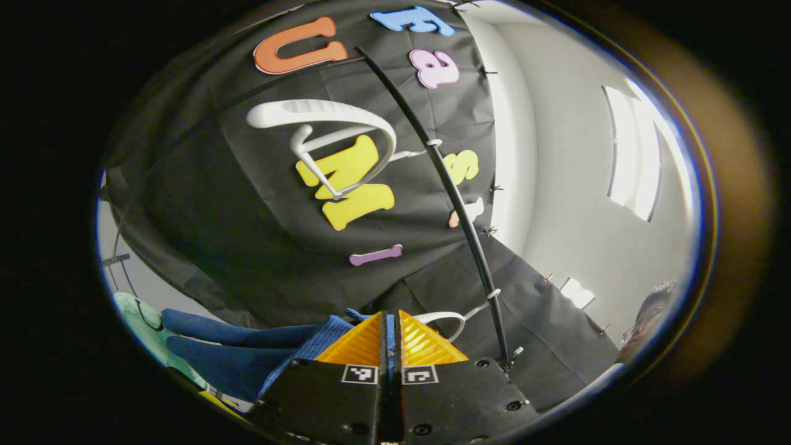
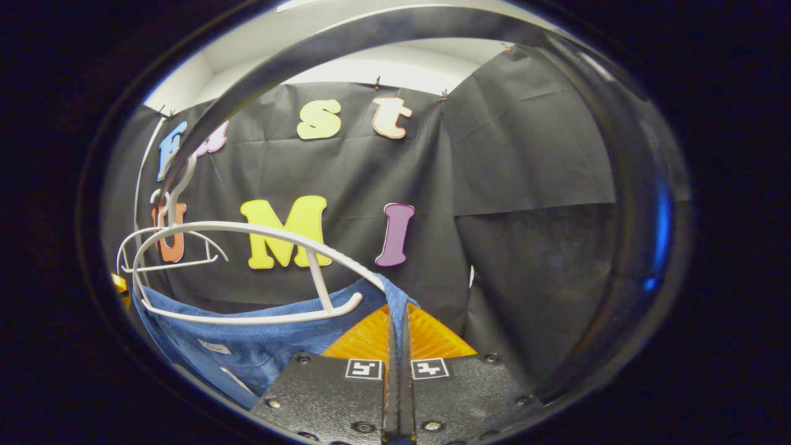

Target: Grasp the clothes on the hanger with both hands and then place them into the laundry hamper below.

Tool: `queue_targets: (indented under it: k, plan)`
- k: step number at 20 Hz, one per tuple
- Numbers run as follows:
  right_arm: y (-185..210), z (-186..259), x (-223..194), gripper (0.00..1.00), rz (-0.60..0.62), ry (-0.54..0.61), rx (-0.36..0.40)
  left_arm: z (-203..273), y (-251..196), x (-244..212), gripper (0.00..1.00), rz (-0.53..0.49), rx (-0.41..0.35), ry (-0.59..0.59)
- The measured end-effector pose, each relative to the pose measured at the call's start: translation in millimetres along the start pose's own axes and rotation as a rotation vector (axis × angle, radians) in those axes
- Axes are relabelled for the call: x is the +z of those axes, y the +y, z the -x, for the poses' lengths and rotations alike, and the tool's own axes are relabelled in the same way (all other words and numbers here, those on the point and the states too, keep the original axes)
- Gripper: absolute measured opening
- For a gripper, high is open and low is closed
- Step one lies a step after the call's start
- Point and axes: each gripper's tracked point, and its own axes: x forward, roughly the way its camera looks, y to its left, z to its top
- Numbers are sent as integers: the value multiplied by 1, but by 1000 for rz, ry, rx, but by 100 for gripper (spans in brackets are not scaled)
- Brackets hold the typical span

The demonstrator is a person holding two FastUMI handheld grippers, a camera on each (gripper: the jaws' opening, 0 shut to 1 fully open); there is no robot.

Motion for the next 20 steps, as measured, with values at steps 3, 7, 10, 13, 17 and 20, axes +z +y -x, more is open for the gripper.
queue_targets:
  k: [3,7,10,13,17,20]
  plan:
    - [0,0,2,4,-2,-8,1,-4,9,-28,28,-175,93,87]
    - [0,-1,3,4,-4,-4,3,-13,48,-50,77,-499,321,161]
    - [1,-4,3,4,-9,-1,6,-21,59,-52,89,-675,423,169]
    - [0,-5,2,4,-1,-1,3,-15,62,-53,82,-769,457,201]
    - [1,-6,2,4,2,1,3,-5,53,-54,36,-807,435,235]
    - [-1,-8,4,4,-2,-1,-3,6,36,-68,29,-756,311,283]
